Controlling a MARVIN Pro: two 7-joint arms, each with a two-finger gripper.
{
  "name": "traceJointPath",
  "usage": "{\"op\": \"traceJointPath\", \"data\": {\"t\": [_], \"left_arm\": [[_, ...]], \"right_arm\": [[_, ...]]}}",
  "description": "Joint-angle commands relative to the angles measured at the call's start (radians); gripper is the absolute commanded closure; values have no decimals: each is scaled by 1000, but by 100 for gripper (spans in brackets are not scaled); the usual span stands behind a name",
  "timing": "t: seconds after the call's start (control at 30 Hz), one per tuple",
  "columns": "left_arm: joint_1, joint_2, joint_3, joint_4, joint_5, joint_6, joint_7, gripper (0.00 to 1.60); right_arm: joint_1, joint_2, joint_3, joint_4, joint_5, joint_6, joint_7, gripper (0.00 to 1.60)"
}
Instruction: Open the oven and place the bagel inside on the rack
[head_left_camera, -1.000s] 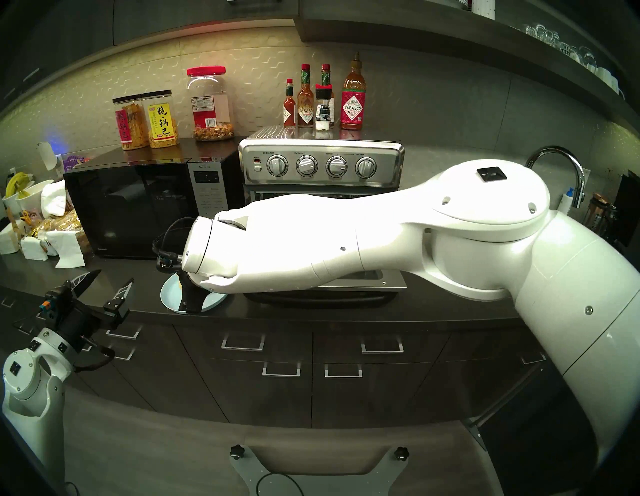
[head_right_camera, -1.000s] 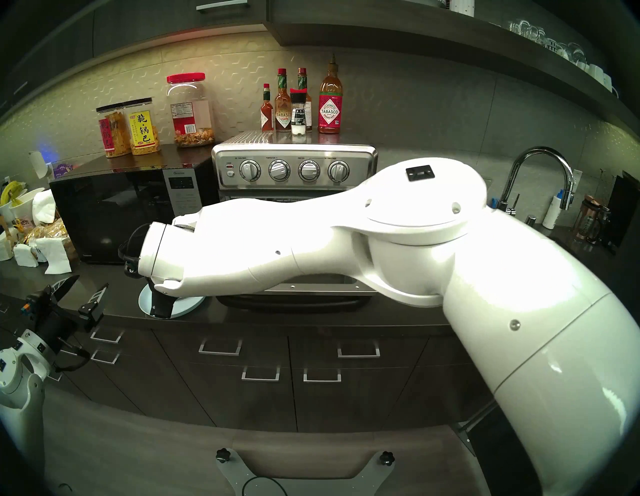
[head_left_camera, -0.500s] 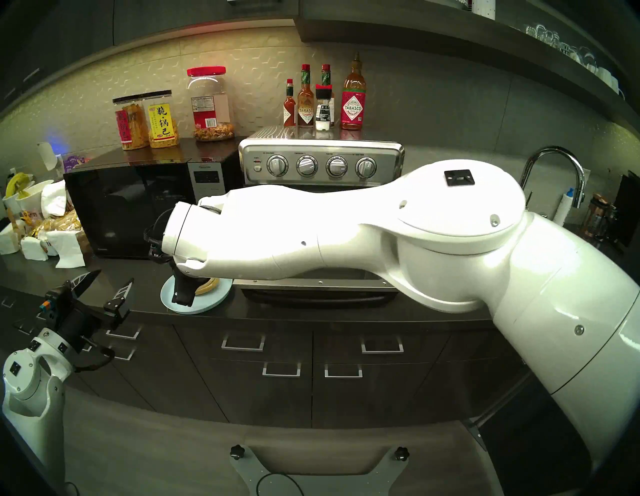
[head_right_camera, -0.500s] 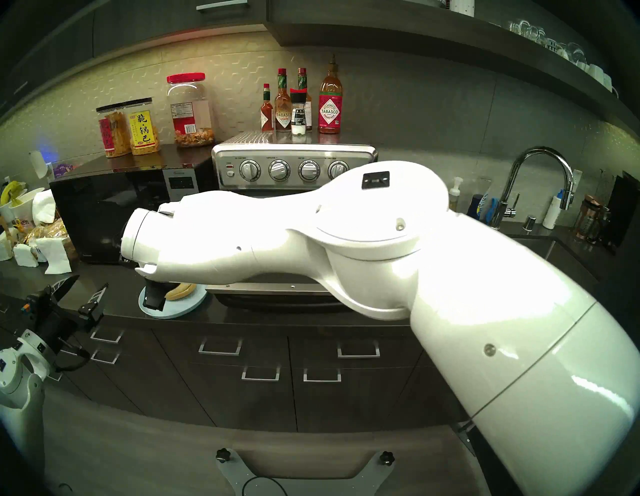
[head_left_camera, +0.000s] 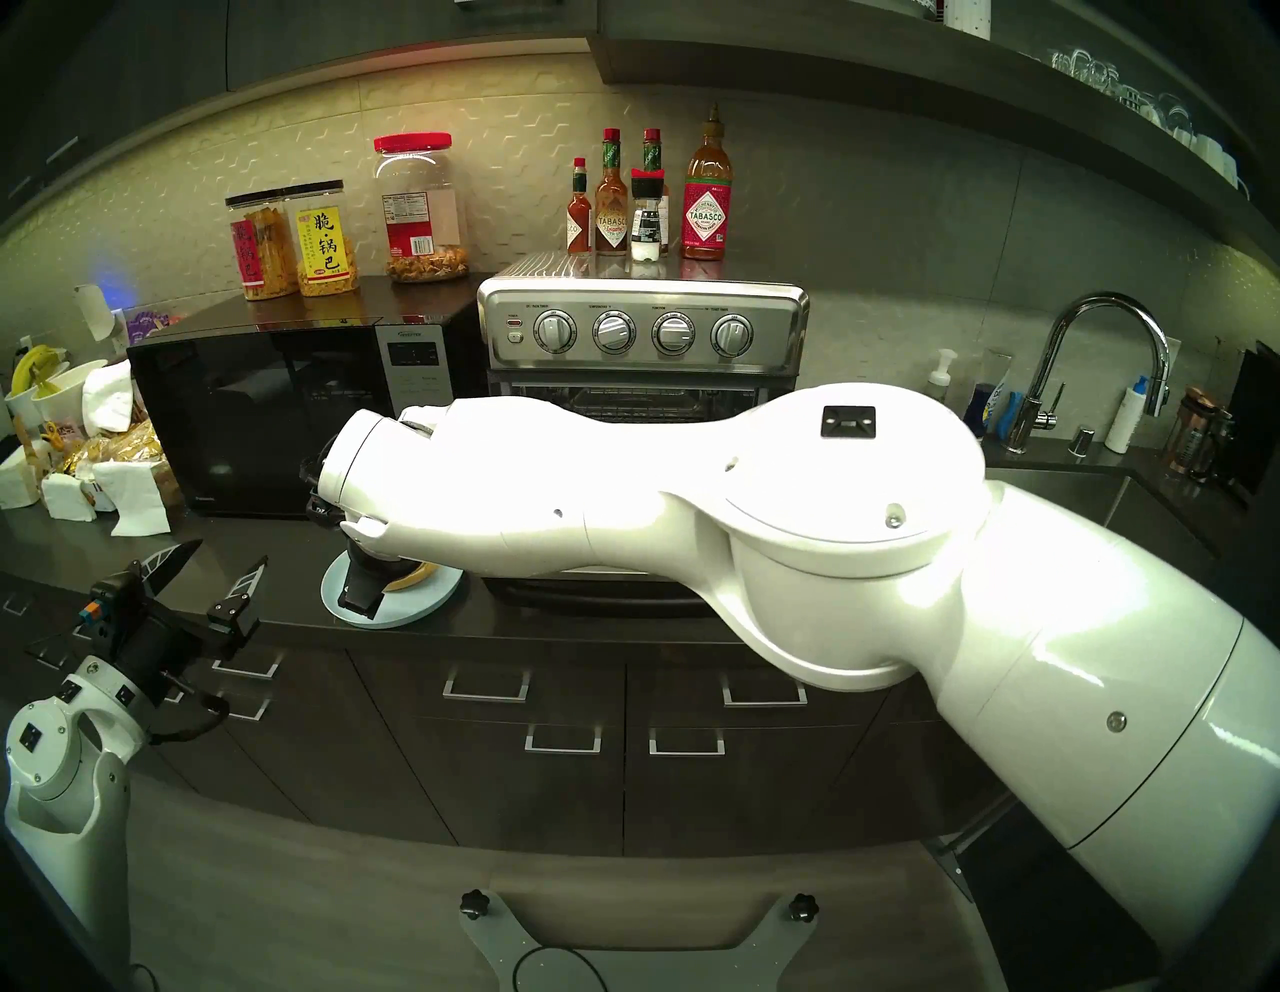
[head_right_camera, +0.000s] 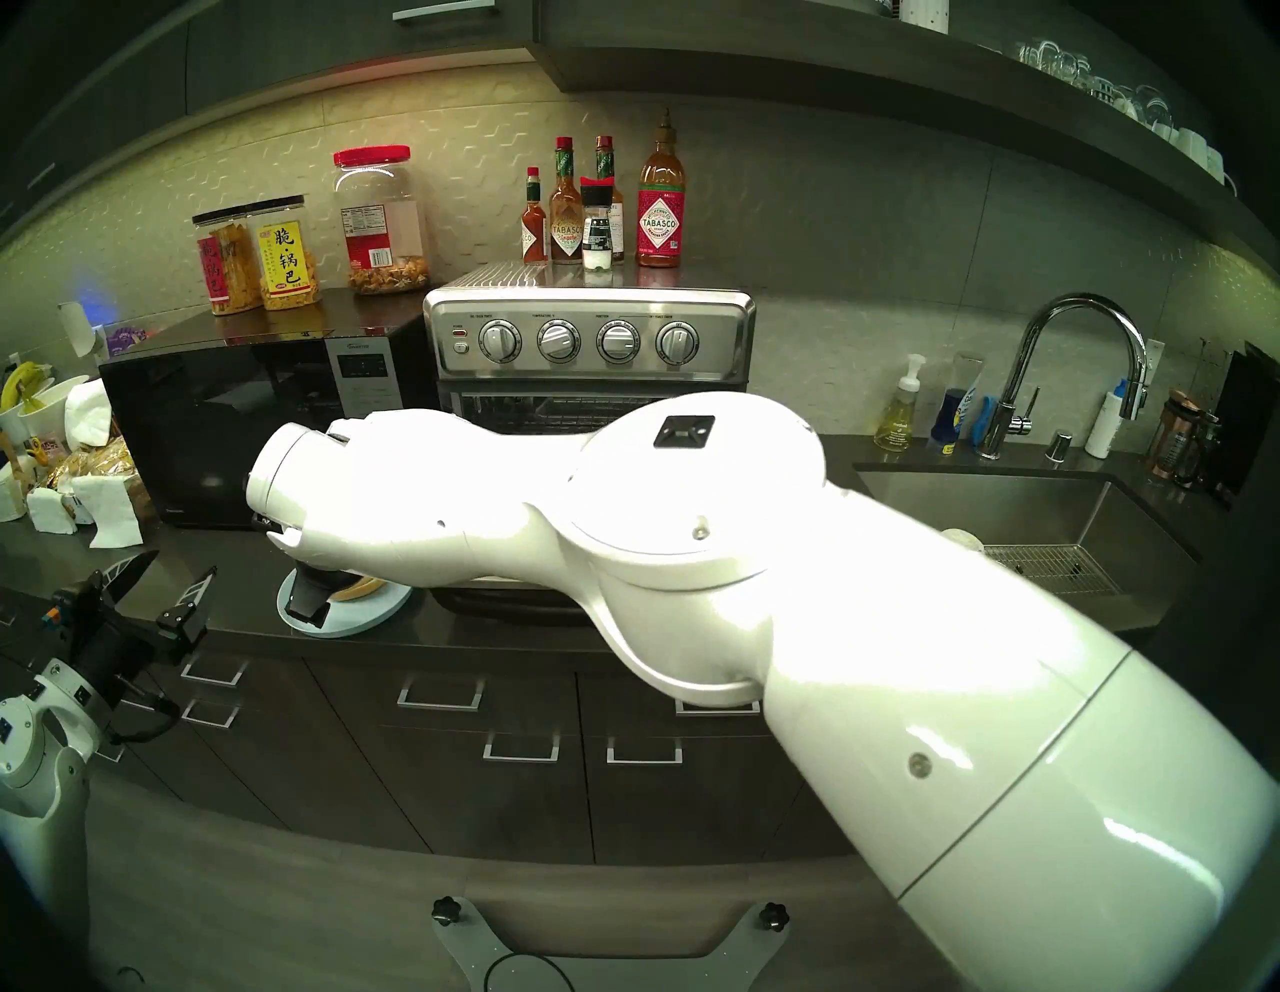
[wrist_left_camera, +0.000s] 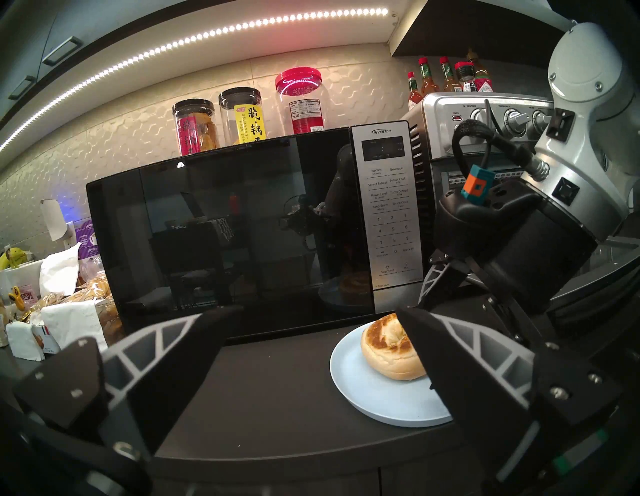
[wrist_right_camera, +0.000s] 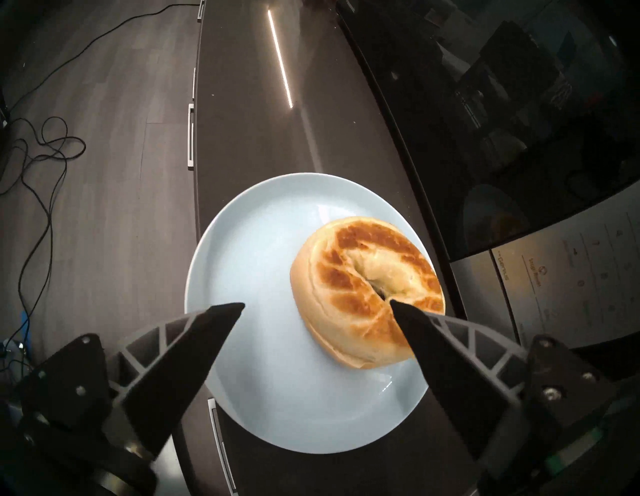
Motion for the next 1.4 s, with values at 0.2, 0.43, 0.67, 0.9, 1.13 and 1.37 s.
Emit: {"op": "traceJointPath", "data": {"t": [0.2,0.43,0.67,0.9,1.13,1.37], "left_arm": [[1,2,-8,-20,2,-2,0,0],[1,2,-8,-20,2,-2,0,0],[0,2,-8,-20,2,-2,0,0],[0,2,-8,-19,1,-3,0,0],[-1,2,-7,-18,1,-3,0,0],[-1,2,-7,-17,1,-3,-1,0]], "right_arm": [[-29,-11,51,54,-50,-4,23,0],[-45,-11,67,60,-75,-7,24,0],[-82,-11,84,86,-98,-25,17,0],[-97,-11,102,104,-120,-44,13,0],[-111,-11,115,101,-142,-55,4,0],[-95,-11,130,66,-166,-50,-5,0]]}}
